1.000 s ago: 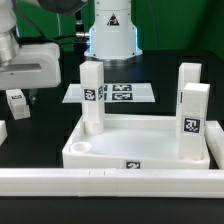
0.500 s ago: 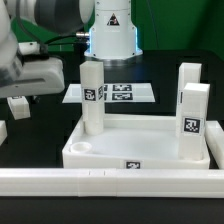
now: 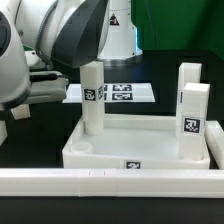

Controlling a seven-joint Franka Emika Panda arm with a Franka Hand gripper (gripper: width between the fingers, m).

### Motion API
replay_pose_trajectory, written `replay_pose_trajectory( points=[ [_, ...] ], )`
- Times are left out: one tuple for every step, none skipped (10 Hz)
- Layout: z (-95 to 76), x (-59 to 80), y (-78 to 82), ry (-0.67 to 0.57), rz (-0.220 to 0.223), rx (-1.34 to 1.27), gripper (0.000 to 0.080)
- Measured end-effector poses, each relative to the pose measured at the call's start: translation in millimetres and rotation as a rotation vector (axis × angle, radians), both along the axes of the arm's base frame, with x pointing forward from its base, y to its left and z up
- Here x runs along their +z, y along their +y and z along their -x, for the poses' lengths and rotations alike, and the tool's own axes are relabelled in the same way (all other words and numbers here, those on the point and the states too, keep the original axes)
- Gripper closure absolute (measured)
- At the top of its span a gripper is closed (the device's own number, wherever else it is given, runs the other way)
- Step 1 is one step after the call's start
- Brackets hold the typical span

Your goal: Assemble desk

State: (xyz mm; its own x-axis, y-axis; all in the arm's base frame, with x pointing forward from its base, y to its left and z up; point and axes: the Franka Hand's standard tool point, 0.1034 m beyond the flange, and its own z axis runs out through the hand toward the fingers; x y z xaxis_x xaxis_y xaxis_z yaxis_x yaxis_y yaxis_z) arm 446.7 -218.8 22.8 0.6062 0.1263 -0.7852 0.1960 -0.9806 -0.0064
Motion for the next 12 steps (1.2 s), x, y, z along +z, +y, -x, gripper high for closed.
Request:
replay_pose_trajectory(
  points=[
    [1.4,-1.1,-0.3,0.005,0.0,-0.001,0.0151],
    [4.7,-3.9,-1.0,0.017,0.001,-0.004,0.0151],
    [4.7,-3.9,-1.3,0.016,0.001,-0.004,0.0151],
    [9.3,-2.5,0.8,0.05,0.001,-0.013,0.0151],
    [14.5,-2.0,3.2,0.119,0.006,-0.024,0.0151],
    [17.3,-2.4,2.9,0.213,0.026,-0.027,0.0151],
    [9.7,-8.6,0.8,0.207,0.036,-0.015,0.0151],
    [8.8,-6.7,0.1,0.196,0.034,-0.015,0.0151],
    [8.9,-6.8,0.0,0.195,0.034,-0.015,0.0151],
    [8.4,-7.6,-0.1,0.192,0.034,-0.013,0.0275],
    [7.0,-9.1,-0.6,0.183,0.035,-0.009,0.0414],
    [6.5,-9.2,-0.5,0.182,0.035,-0.008,0.0414]
  ],
)
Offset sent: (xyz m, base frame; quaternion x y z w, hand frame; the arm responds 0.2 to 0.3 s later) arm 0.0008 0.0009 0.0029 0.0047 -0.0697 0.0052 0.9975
